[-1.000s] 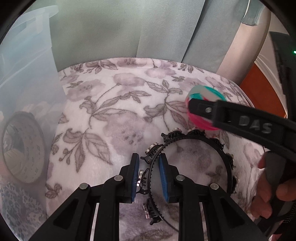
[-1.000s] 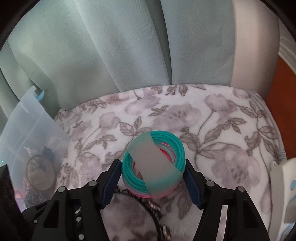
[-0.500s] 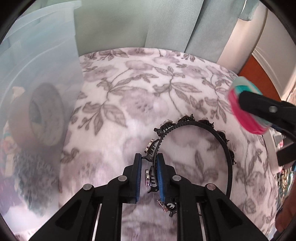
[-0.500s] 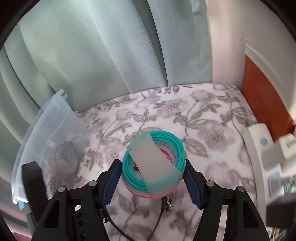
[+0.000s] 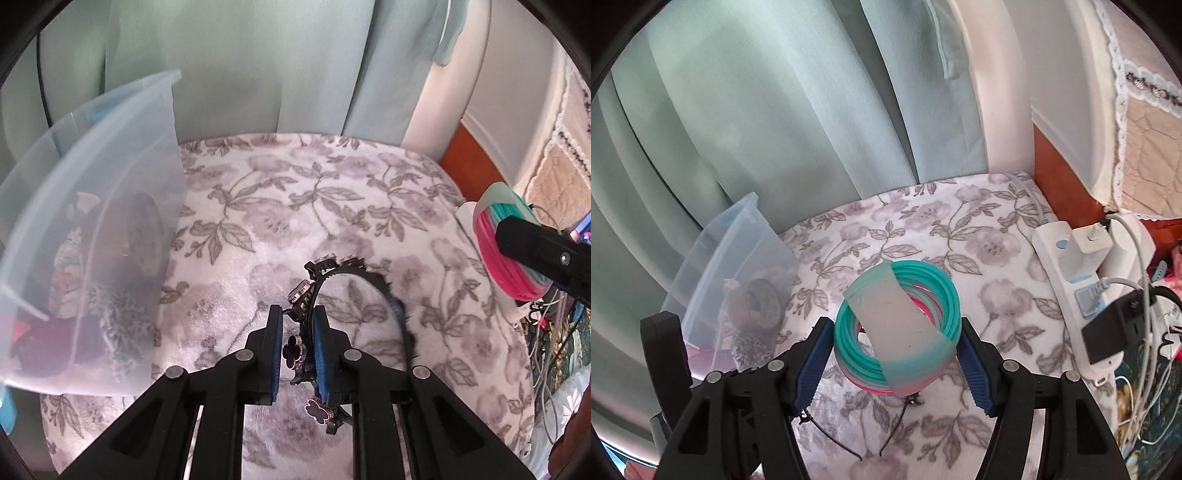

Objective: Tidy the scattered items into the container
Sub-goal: 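Lift the hair tie coil with the right tool while the left tool carries the headband over the box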

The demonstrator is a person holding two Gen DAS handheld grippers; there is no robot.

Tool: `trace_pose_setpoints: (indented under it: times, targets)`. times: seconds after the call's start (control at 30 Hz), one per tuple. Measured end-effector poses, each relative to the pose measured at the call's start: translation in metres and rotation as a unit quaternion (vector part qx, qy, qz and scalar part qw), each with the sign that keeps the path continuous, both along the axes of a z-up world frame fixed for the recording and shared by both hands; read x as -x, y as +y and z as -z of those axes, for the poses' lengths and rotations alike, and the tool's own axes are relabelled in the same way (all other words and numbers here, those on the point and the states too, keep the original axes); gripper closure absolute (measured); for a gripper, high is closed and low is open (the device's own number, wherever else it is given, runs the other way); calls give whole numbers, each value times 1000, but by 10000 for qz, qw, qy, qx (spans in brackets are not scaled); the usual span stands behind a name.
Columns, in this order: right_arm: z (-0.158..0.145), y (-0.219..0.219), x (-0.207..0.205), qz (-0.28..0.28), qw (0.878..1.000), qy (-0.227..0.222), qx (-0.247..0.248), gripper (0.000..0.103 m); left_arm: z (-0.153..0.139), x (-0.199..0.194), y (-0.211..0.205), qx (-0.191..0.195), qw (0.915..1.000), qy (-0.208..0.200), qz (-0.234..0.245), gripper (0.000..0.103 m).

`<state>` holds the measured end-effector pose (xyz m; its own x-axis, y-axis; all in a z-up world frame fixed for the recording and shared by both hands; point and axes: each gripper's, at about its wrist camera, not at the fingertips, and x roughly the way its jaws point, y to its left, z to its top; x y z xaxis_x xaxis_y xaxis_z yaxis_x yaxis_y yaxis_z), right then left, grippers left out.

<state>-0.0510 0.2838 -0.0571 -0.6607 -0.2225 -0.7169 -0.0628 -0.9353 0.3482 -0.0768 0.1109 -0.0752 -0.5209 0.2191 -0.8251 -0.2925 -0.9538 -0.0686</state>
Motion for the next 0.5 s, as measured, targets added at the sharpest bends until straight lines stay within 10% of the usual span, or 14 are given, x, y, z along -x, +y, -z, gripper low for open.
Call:
trace_pose_setpoints:
  times: [0.5]
  targets:
    - [-45,-16,-52,2,9989,461,-79,34,-56,-40,-18,-187,9983,560,20,98]
